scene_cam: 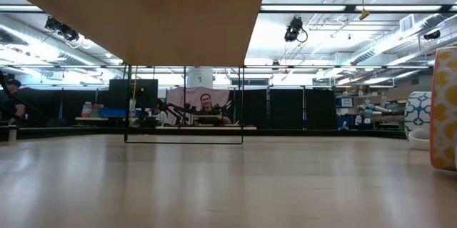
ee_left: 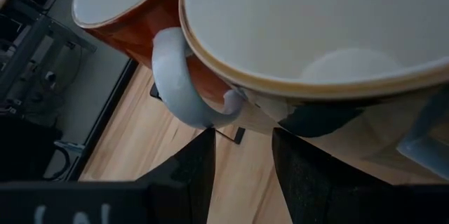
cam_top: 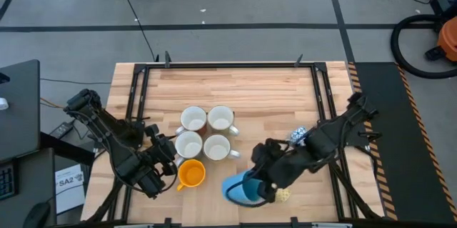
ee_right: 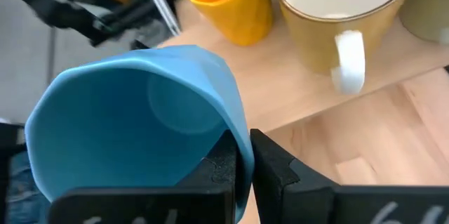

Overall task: Place coffee mugs
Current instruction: Put the left blue mug on the shelf aligned with the yellow mug

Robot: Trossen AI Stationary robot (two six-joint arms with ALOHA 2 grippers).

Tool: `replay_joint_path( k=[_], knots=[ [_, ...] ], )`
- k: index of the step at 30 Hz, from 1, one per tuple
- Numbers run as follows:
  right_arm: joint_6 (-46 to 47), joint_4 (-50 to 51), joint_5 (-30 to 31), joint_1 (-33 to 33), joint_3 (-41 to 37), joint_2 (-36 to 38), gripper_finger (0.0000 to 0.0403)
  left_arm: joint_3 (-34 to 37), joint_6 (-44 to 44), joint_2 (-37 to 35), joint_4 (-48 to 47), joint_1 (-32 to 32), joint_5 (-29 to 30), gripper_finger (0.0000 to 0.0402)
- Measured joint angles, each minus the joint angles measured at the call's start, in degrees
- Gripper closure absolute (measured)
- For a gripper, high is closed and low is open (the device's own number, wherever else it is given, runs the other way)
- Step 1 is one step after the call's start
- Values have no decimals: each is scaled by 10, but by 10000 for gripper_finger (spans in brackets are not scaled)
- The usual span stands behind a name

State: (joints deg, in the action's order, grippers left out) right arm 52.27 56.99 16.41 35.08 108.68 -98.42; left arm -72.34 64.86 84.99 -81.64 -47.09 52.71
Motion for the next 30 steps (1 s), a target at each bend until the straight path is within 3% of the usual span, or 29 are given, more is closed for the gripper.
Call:
replay_joint_path(
  k=[10, 20, 30],
  knots=[
    [-44, 43, -52, -40, 92, -97, 373, 0, 0, 0, 1, 0, 0, 253],
    [-42, 60, -74, -68, 91, -117, 373, 0, 0, 0, 5, 0, -14, 253],
    [21, 73, -72, -77, 91, -122, 372, 0, 0, 0, 8, 0, -19, 253]
  ],
)
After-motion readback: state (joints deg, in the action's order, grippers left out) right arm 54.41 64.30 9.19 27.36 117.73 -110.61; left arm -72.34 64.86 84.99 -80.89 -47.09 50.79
